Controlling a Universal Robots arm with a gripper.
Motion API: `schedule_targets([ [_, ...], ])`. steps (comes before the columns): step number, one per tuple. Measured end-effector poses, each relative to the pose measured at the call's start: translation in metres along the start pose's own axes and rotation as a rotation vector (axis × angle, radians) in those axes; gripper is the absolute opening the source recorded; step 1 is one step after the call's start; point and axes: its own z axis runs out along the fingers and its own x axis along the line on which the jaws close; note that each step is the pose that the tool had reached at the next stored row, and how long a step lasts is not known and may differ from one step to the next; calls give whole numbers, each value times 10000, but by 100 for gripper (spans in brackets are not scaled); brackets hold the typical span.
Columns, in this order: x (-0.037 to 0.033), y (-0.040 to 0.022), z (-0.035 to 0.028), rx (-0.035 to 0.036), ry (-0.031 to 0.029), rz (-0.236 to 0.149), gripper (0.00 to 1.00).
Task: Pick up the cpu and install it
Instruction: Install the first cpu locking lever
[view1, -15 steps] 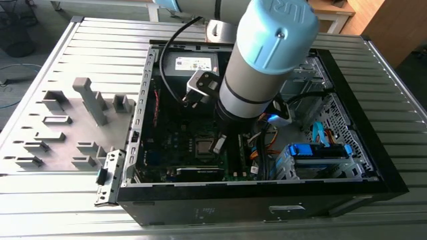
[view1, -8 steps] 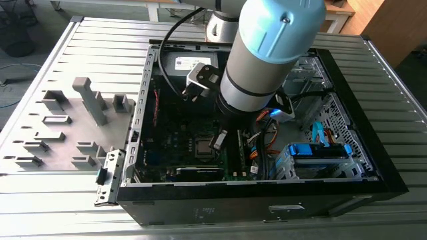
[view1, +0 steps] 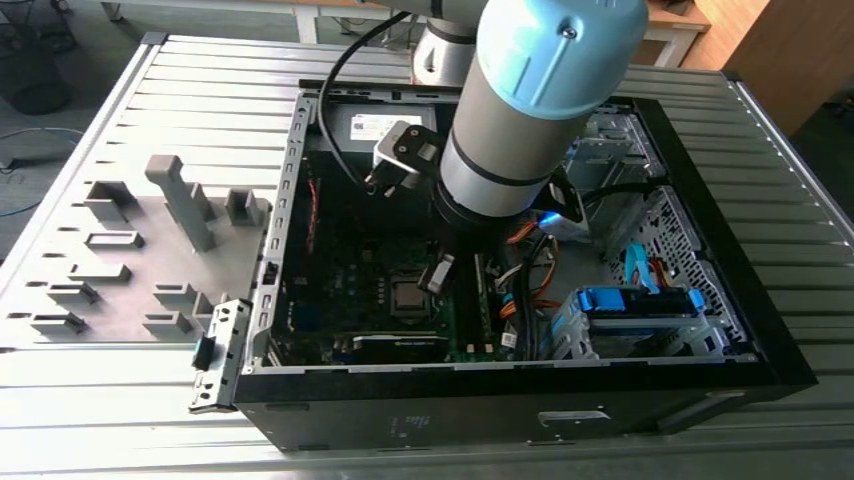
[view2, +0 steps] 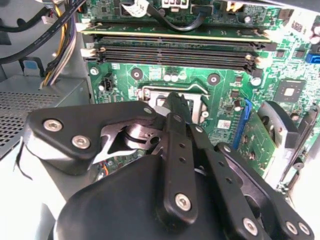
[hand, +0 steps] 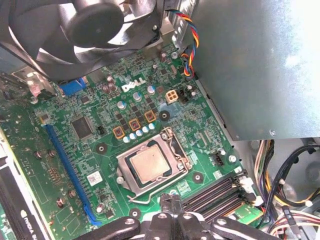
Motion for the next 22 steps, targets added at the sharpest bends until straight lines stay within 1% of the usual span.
schedule_targets([
  [5, 0, 3, 0, 0, 1, 2, 11],
  [6, 5, 13, 1, 0, 1, 4, 11],
  [8, 26, 51, 6, 0, 1, 1, 11],
  [14, 113, 217, 25, 8, -3, 0, 11],
  [15, 118, 228, 26, 12, -5, 0, 11],
  [17, 117, 230, 5, 15, -8, -1, 11],
  [19, 114, 235, -30, 18, -17, -3, 11],
  [22, 113, 236, -39, 23, -23, -3, 11],
])
